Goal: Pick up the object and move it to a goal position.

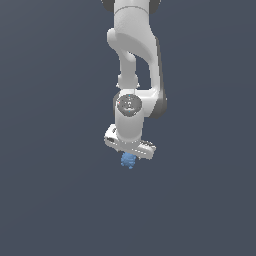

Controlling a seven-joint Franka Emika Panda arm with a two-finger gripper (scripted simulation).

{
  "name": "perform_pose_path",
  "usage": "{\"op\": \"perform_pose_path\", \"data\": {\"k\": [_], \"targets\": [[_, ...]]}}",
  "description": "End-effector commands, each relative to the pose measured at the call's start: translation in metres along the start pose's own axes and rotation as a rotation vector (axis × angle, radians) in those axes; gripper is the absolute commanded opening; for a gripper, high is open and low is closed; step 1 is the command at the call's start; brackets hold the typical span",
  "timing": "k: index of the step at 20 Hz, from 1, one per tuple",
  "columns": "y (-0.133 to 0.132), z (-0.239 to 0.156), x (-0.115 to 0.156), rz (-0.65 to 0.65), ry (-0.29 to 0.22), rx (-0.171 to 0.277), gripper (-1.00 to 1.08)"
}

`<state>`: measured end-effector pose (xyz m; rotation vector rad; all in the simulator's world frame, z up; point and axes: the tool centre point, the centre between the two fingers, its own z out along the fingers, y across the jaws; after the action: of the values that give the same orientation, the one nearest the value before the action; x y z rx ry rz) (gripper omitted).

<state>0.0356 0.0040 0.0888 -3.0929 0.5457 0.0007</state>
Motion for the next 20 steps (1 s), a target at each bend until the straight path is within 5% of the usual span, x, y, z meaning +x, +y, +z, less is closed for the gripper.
{"op": "perform_pose_path", "data": {"k": [1, 14, 15, 20], "targets": [[0.000, 0.005, 0.000, 0.001, 0.000, 0.000, 1.00], [0.000, 0.049, 0.000, 0.004, 0.001, -0.001, 1.00], [0.000, 0.049, 0.000, 0.004, 0.001, -0.001, -1.00], [0.000, 0.049, 0.000, 0.004, 0.001, -0.001, -1.00]]}}
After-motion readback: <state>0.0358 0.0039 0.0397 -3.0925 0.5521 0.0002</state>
